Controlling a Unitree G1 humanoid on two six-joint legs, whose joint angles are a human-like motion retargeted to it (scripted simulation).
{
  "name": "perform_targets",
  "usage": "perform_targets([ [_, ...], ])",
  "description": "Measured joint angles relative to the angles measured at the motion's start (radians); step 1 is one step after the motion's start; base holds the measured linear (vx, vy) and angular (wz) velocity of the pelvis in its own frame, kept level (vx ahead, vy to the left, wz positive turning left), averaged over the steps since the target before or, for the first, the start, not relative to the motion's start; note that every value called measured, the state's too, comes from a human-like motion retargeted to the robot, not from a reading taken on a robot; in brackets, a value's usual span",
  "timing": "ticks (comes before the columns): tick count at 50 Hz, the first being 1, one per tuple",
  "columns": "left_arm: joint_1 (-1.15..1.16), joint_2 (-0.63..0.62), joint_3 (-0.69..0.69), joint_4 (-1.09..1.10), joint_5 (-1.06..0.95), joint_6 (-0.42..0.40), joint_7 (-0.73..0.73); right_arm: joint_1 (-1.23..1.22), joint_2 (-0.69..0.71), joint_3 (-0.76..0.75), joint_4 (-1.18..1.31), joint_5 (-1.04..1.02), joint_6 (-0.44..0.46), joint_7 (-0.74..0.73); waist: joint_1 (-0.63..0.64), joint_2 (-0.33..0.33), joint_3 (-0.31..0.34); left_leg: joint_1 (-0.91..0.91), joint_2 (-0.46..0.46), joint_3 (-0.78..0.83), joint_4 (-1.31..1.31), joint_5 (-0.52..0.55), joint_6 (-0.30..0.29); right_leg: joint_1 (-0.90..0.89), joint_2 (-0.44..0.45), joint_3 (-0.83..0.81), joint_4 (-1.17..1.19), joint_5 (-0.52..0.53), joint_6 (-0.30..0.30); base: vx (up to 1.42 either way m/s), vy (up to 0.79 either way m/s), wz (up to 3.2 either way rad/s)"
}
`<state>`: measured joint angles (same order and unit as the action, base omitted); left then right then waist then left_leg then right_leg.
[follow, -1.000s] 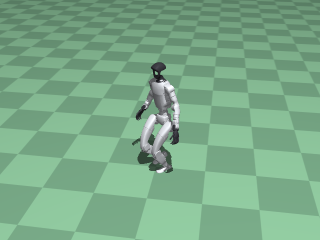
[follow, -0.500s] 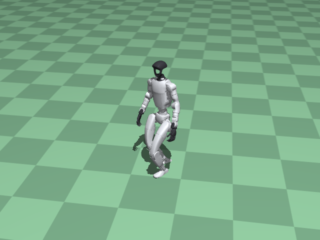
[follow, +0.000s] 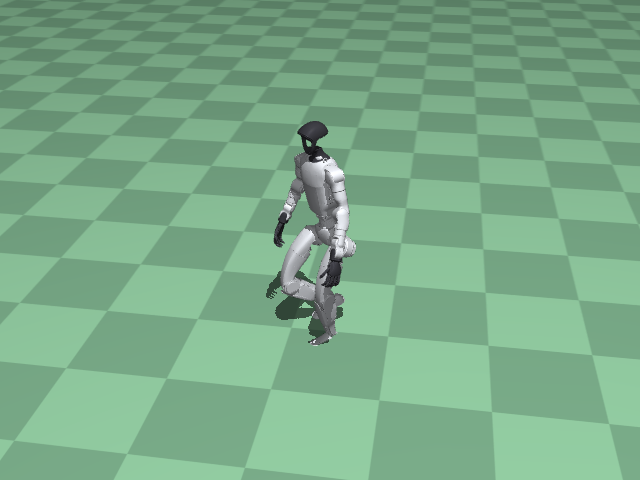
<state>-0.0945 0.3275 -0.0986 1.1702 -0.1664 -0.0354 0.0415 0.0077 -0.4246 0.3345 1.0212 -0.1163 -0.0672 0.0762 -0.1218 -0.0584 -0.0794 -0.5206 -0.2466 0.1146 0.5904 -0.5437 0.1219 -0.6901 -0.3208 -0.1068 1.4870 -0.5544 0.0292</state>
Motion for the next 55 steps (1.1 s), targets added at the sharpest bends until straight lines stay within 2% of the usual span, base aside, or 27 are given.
perform_targets([
  [5, 0.008, 0.001, -0.010, -0.018, 0.020, -0.013, -0.001, 0.006, 0.003, 0.019, 0.011, -0.013, 0.000, 0.016, -0.017, 0.010, 0.000, 0.107, 0.031, 0.001, -0.100, -0.034, -0.012, -0.118, 0.002, -0.071, -0.257, -0.052, 0.007, 0.46, -0.09, -0.52],
  [8, 0.015, 0.002, -0.005, -0.024, 0.030, -0.027, -0.005, 0.010, 0.010, 0.014, 0.032, -0.004, 0.003, 0.017, 0.001, 0.014, -0.006, 0.162, 0.062, 0.017, -0.139, -0.058, -0.018, -0.137, 0.046, -0.115, -0.483, -0.023, 0.044, 0.43, -0.14, -0.76],
  [10, 0.027, -0.002, 0.002, -0.025, 0.032, -0.034, -0.002, 0.022, 0.017, 0.006, 0.045, 0.005, 0.006, 0.013, 0.006, -0.004, -0.015, 0.170, 0.060, 0.037, -0.107, -0.087, -0.020, -0.158, 0.045, -0.128, -0.567, -0.016, 0.069, 0.40, -0.16, -0.73],
  [12, 0.027, 0.007, 0.021, -0.018, 0.025, -0.043, 0.003, 0.018, 0.025, -0.005, 0.063, 0.022, 0.006, 0.014, 0.045, 0.009, -0.016, 0.215, 0.101, 0.052, -0.116, -0.119, -0.023, -0.107, 0.112, -0.161, -0.690, 0.024, 0.069, 0.43, -0.17, -0.99],
  [13, 0.033, 0.004, 0.033, -0.015, 0.018, -0.045, 0.009, 0.024, 0.028, -0.010, 0.069, 0.028, 0.007, 0.011, 0.051, 0.001, -0.021, 0.215, 0.101, 0.058, -0.085, -0.138, -0.024, -0.109, 0.111, -0.159, -0.680, 0.029, 0.068, 0.40, -0.16, -0.70],
  [17, 0.053, 0.009, 0.107, 0.006, -0.037, -0.050, 0.037, 0.031, 0.040, -0.031, 0.094, 0.059, 0.009, -0.002, 0.090, -0.003, -0.026, 0.204, 0.149, 0.051, 0.121, -0.191, -0.044, -0.065, 0.171, -0.137, -0.634, 0.029, 0.033, 0.40, -0.16, -0.65],
  [20, 0.065, 0.018, 0.163, 0.016, -0.095, -0.053, 0.054, 0.019, 0.042, -0.033, 0.103, 0.074, 0.012, -0.004, 0.138, 0.028, -0.002, 0.149, 0.241, 0.032, 0.430, -0.119, -0.097, 0.003, 0.269, -0.130, -0.611, -0.003, -0.016, 0.38, -0.15, -1.00],
  [22, 0.063, 0.027, 0.189, 0.008, -0.134, -0.053, 0.059, -0.007, 0.031, -0.029, 0.100, 0.083, 0.018, 0.002, 0.185, 0.081, 0.031, 0.085, 0.339, -0.006, 0.675, -0.064, -0.114, 0.071, 0.374, -0.136, -0.643, -0.006, -0.052, 0.38, -0.13, -1.28],
  [24, 0.063, 0.030, 0.205, -0.012, -0.160, -0.054, 0.062, -0.032, 0.012, -0.026, 0.092, 0.088, 0.022, 0.004, 0.235, 0.127, 0.055, 0.017, 0.409, -0.049, 0.851, -0.038, -0.108, 0.132, 0.461, -0.126, -0.679, -0.005, -0.075, 0.41, -0.10, -1.19],
  [26, 0.065, 0.036, 0.214, -0.039, -0.177, -0.056, 0.064, -0.057, -0.011, -0.025, 0.080, 0.090, 0.024, 0.005, 0.271, 0.137, 0.073, -0.057, 0.419, -0.080, 0.947, -0.042, -0.077, 0.181, 0.495, -0.096, -0.694, -0.022, -0.082, 0.45, -0.07, -0.86],
  [30, 0.076, 0.051, 0.225, -0.090, -0.205, -0.063, 0.064, -0.119, -0.055, -0.022, 0.044, 0.097, 0.021, 0.002, 0.326, 0.143, 0.112, -0.189, 0.388, -0.109, 0.944, -0.083, -0.020, 0.296, 0.531, -0.024, -0.734, -0.058, -0.073, 0.49, -0.03, -0.77],
  [35, 0.102, 0.063, 0.237, -0.099, -0.221, -0.076, 0.073, -0.190, -0.081, -0.016, -0.013, 0.119, 0.001, -0.019, 0.353, 0.155, 0.138, -0.268, 0.335, -0.058, 0.661, -0.078, -0.027, 0.439, 0.537, 0.045, -0.780, -0.105, -0.054, 0.52, 0.04, -0.56],
  [40, 0.125, 0.072, 0.245, -0.068, -0.201, -0.075, 0.067, -0.249, -0.080, -0.017, -0.063, 0.122, -0.016, -0.031, 0.335, 0.164, 0.110, -0.281, 0.296, 0.049, 0.292, -0.030, -0.070, 0.535, 0.523, 0.052, -0.837, -0.142, -0.032, 0.53, 0.11, 0.02],
  [43, 0.152, 0.066, 0.251, -0.050, -0.190, -0.070, 0.066, -0.255, -0.058, -0.015, -0.082, 0.123, -0.025, -0.041, 0.332, 0.166, 0.081, -0.298, 0.315, 0.105, 0.295, -0.032, -0.055, 0.549, 0.523, 0.040, -0.784, -0.187, -0.024, 0.54, 0.13, 0.08],
  [46, 0.174, 0.055, 0.258, -0.024, -0.188, -0.062, 0.059, -0.244, -0.019, -0.012, -0.088, 0.134, -0.027, -0.044, 0.338, 0.137, 0.057, -0.288, 0.313, 0.137, 0.358, -0.023, -0.013, 0.563, 0.490, 0.019, -0.710, -0.203, 0.006, 0.58, 0.13, 0.03],
  [48, 0.187, 0.042, 0.252, -0.003, -0.186, -0.054, 0.049, -0.225, 0.013, -0.012, -0.081, 0.139, -0.024, -0.039, 0.336, 0.107, 0.046, -0.275, 0.283, 0.139, 0.403, -0.032, 0.022, 0.558, 0.456, 0.015, -0.616, -0.168, 0.056, 0.56, 0.14, 0.40],
  [51, 0.183, 0.025, 0.214, 0.036, -0.165, -0.040, 0.017, -0.187, 0.057, -0.021, -0.054, 0.151, -0.013, -0.013, 0.307, 0.023, 0.045, -0.225, 0.155, 0.141, 0.381, -0.040, 0.085, 0.487, 0.373, 0.037, -0.374, 0.020, 0.198, 0.53, 0.13, 0.98],
  [52, 0.179, 0.018, 0.197, 0.043, -0.152, -0.036, 0.005, -0.175, 0.067, -0.024, -0.044, 0.156, -0.009, -0.002, 0.295, 0.004, 0.043, -0.213, 0.120, 0.133, 0.372, -0.044, 0.101, 0.448, 0.352, 0.039, -0.287, 0.080, 0.228, 0.50, 0.05, 1.12],
  [55, 0.156, 0.001, 0.133, 0.043, -0.105, -0.026, -0.028, -0.144, 0.086, -0.039, -0.006, 0.171, 0.008, 0.029, 0.263, -0.021, 0.037, -0.174, 0.045, 0.081, 0.331, -0.050, 0.122, 0.313, 0.288, 0.029, -0.075, 0.182, 0.233, 0.51, 0.05, 1.21],
])
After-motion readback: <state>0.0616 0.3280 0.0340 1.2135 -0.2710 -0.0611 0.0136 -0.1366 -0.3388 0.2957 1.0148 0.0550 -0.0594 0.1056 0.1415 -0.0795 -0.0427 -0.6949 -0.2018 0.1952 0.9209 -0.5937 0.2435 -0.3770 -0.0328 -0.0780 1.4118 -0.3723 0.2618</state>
